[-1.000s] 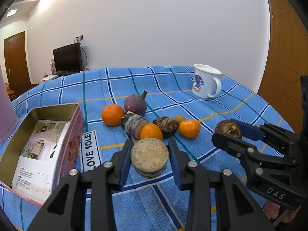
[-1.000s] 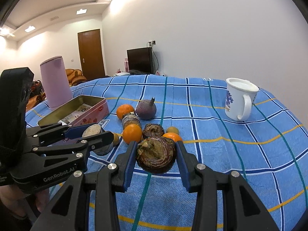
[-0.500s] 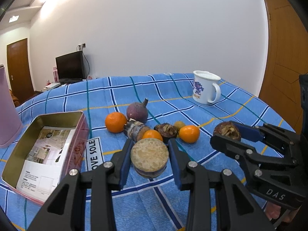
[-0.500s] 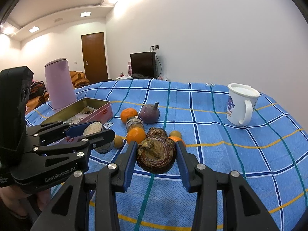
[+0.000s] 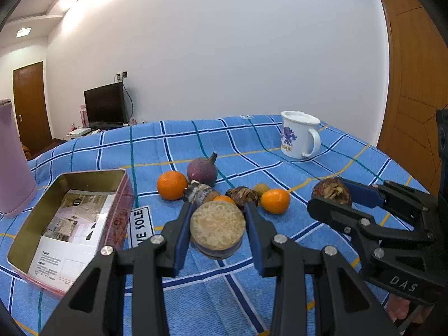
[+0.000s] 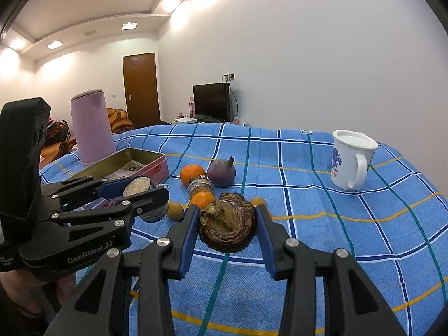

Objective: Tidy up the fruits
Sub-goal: 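Lift the brown fruit with the right tool while the left tool lifts the beige cake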

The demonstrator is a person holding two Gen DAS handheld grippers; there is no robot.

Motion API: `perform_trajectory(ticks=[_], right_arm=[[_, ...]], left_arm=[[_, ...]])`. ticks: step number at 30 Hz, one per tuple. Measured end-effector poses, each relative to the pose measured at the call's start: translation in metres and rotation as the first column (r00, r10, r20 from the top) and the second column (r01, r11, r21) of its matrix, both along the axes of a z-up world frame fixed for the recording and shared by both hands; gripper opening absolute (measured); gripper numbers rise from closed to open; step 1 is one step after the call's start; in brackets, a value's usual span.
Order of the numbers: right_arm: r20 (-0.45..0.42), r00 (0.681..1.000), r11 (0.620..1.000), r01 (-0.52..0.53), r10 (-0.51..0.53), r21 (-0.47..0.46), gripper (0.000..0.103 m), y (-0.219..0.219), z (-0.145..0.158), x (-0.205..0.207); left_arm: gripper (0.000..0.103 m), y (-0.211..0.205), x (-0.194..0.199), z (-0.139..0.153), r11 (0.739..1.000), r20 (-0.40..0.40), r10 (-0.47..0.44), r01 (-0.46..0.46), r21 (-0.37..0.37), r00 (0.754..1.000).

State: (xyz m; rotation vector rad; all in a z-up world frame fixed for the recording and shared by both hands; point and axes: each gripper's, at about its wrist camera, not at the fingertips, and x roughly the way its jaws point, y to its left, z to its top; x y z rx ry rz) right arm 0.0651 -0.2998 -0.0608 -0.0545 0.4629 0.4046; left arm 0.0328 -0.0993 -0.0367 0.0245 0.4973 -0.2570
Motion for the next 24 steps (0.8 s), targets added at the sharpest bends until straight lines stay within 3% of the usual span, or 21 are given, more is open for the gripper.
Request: perform_trajectory(ticks=[24], right_arm=[[0.071,0.997,1.0,-0.017,0.016,0.015,0.042,-0.001,0.005,-0.012]], left_arm=[[0.038,-0.001,-0.016,0.007,1.0,0.091,0.012,-0.013,0.013,0.996]])
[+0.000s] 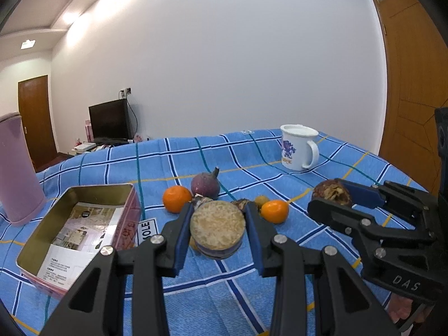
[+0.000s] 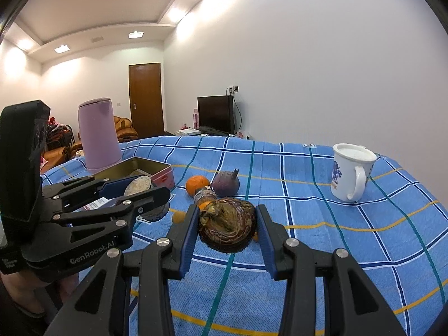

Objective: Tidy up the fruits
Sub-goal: 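Lift the brown fruit with the right tool while the left tool lifts the beige cake, then lower the brown fruit into the tin with the right tool while the left tool lowers the cake in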

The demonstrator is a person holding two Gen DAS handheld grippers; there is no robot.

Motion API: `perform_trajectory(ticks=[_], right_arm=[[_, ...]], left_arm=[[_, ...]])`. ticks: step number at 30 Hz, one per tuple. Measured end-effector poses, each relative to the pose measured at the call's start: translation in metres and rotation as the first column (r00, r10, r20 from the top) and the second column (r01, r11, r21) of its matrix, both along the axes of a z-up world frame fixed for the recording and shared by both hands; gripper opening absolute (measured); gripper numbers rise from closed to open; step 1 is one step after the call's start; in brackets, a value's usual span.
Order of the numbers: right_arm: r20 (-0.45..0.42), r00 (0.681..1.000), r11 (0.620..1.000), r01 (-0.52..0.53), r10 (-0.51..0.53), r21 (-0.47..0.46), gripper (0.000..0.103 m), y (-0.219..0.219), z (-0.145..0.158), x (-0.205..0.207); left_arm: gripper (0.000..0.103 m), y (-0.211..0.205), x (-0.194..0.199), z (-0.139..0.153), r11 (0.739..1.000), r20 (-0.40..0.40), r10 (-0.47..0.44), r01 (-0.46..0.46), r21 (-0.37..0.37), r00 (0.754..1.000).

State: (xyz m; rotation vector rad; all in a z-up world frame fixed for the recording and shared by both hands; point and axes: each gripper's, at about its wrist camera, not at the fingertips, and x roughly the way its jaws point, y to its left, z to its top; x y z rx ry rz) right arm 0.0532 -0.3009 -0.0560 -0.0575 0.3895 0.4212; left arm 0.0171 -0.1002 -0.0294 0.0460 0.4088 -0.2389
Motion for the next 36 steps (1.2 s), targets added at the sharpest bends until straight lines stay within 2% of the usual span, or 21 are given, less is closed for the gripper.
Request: perform_trajectory(ticks=[25,36], right_arm=[[0.02,1.0,1.0,-0.007,0.007,-0.014,0.042,0.012,0.001,0.002],[0.005,0.999,0.998,-0.049,0.049,-0.026,0.042,0.035,0.001,0.013]], left_arm=[[0.038,0.012,0.001,0.002,1.0,-0.01,0.028,-0.028,-0.011,1.0],[0.038,0.043,0.009,-0.003,0.995,-0.039,0.097,-0.097,-0.01,0.995]])
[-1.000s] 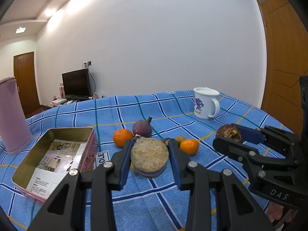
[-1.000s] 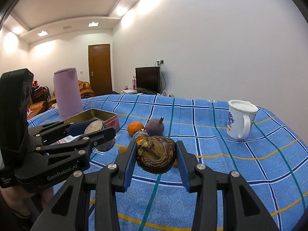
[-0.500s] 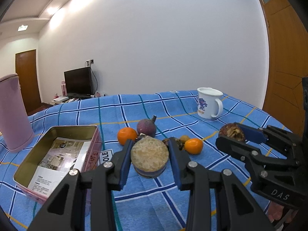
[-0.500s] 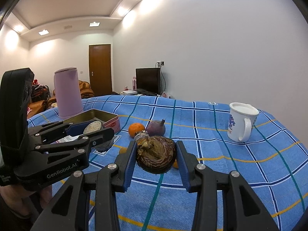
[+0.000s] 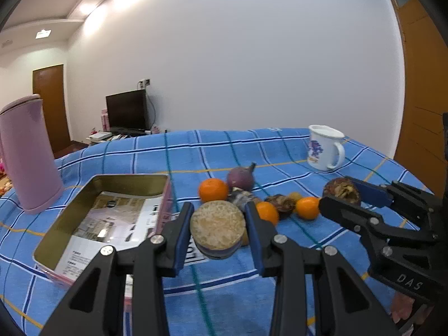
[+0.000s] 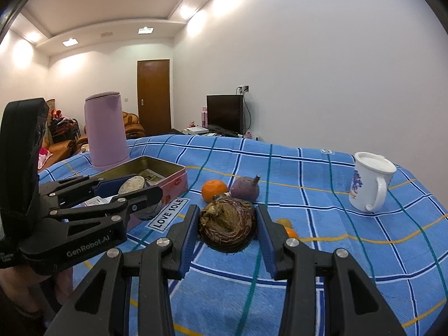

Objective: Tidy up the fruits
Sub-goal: 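Lower the brown fruit into the tin with the right tool while the left tool lowers the cake in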

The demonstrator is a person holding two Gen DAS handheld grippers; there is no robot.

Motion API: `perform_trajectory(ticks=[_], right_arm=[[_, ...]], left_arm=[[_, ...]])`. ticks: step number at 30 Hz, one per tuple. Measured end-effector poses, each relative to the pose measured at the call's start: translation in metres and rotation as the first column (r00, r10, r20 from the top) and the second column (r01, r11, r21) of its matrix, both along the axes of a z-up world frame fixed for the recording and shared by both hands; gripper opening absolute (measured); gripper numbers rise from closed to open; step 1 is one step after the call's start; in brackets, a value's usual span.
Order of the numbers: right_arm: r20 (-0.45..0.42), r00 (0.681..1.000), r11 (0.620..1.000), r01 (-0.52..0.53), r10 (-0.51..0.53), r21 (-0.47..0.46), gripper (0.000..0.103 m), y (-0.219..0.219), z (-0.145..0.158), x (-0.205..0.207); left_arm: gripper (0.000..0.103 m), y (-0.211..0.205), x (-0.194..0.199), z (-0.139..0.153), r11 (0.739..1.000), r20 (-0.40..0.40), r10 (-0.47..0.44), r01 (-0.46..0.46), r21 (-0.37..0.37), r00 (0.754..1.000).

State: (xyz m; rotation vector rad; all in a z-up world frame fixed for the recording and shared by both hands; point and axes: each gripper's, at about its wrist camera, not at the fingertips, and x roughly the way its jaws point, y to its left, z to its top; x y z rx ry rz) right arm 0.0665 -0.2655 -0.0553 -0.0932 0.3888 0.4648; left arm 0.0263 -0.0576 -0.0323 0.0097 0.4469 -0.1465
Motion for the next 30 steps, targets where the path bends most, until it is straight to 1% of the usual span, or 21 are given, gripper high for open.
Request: perform_trajectory(ticks=[5,11,24,27,30], right_arm=[[-0.013,1.0,1.0,-0.023,0.023,-0.004,0.042,0.012,-0.001,0.007],[-0.028,0.999,0.999,-0.04,0.04,-0.005,0.042,0.024,-0.004,0.015],[-0.046,0.993,0.992,-0.112,0.11,-0.054,0.042,0.061,-0.001,0.031],[-0.052,0.99,0.989,-0.133,0.13,-0.065,0.042,0.071,0.002,0.035],[-0.055,0.988,0.987,-0.148,0.144,-0.07,0.042,0.079,0.004,0.039]], left_arm=[[0.038,0.018,0.004,-0.003,0.999,-0.016,0.033,-0.033,-0.002,0.999],[0.038,0.034,0.007,-0.004,0.999,-0.025,0.052,-0.052,0.002,0.998],[0.038,0.064,0.014,-0.009,0.996,-0.065,0.088,-0.087,0.01,0.994],[0.038,0.071,0.016,-0.01,0.995,-0.075,0.101,-0.1,0.023,0.992],[0.038,0.08,0.017,-0.01,0.994,-0.089,0.105,-0.105,0.01,0.99]])
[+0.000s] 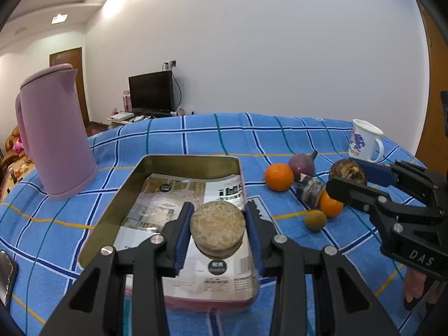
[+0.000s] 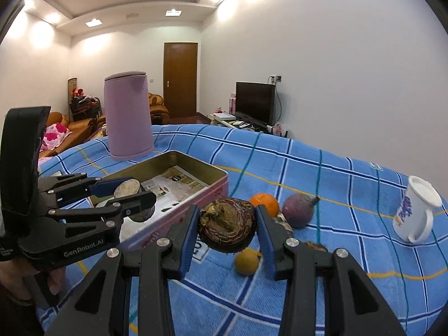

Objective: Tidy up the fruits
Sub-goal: 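Lower the brown fruit into the tin with the right tool while the left tool lowers the cake in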

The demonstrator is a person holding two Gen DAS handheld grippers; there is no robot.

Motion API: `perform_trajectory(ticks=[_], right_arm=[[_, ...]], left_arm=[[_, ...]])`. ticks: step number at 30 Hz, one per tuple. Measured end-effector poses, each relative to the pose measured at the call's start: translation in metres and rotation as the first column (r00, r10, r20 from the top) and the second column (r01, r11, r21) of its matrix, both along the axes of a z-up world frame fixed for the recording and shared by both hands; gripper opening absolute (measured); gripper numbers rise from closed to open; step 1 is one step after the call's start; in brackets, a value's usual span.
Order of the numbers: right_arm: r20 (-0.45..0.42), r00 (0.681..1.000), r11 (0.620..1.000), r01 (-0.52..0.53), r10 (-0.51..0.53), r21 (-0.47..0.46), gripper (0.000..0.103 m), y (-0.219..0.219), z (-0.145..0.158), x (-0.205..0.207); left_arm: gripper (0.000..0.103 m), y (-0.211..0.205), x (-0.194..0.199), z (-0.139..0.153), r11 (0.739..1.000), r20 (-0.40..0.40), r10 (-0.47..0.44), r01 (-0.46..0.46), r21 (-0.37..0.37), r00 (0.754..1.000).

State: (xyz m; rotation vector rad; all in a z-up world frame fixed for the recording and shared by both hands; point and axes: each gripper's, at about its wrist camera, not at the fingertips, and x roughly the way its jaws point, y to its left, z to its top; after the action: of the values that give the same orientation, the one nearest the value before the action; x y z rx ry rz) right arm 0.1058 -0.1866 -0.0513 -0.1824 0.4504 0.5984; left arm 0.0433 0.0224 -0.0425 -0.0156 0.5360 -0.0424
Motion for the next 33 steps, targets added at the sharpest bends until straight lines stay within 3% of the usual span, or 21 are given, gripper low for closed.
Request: perform_trajectory(ticks=[12,33], right_arm=[[0.005,0.996,0.995,-0.085,0.085,-0.051,0.042,0.048,0.013,0.018],[-0.094,0.986,0.985,-0.146,0.138,-0.087,0.042,0.099,-0.013,0.058]], left_arm=[[0.038,0.024,0.011,0.004,0.999,-0.009,0.036,-0.036,0.03,0.999],[0.038,0.055,0.043,-0.006,0.998,-0.128,0.054,-0.048,0.048,0.99]])
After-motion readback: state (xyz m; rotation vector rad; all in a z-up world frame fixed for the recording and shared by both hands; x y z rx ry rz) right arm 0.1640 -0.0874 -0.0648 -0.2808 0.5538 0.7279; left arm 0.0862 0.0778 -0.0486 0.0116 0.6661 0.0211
